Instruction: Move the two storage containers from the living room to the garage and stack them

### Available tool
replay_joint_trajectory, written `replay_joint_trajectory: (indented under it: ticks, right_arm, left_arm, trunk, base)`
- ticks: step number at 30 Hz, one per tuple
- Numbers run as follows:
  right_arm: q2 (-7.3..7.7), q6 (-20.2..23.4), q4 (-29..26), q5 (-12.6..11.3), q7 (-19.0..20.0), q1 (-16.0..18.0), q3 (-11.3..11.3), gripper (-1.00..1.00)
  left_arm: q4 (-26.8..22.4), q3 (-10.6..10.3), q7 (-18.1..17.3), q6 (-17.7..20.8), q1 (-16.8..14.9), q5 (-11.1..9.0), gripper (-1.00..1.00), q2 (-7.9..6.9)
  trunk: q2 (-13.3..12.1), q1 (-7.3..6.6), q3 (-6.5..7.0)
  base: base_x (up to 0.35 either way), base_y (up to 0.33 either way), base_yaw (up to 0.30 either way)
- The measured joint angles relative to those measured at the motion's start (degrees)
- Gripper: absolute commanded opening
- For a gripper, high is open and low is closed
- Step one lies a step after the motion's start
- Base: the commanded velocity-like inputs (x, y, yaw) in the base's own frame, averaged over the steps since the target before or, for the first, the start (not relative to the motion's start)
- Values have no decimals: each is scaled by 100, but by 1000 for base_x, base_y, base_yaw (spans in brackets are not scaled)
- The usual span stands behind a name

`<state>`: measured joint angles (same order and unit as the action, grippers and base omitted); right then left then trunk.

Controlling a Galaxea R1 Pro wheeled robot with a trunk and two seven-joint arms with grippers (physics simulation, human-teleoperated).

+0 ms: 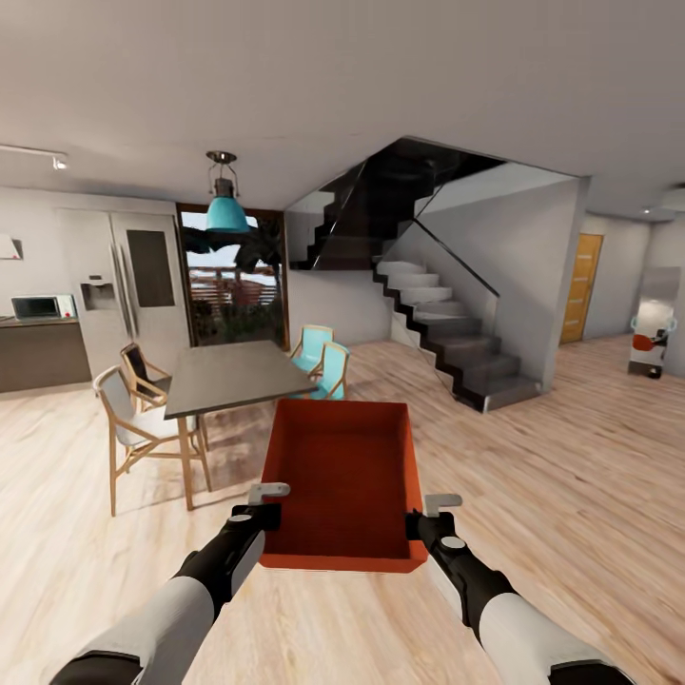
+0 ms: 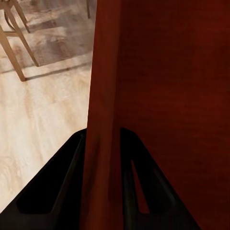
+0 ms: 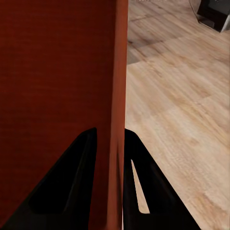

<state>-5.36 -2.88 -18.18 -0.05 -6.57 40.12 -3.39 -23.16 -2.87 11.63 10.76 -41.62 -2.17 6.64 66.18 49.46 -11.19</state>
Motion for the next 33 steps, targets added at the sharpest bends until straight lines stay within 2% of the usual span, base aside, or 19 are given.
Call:
replay_joint_trajectory:
  ticks: [10,33]
  right_arm:
    - [-4,14,0,2,-2,0,2,-100]
    - [-3,20,-4,-13,-4,-1,-2,-100]
  left_arm:
    - [0,-6,-1,14,0,-8,-100,-4]
    - [3,-4,-2,14,-1,-7,-100,-4]
  trunk:
    - [0,0,0]
    - [0,0,0]
  base:
    - [322,0,-19]
    - [319,0,-283]
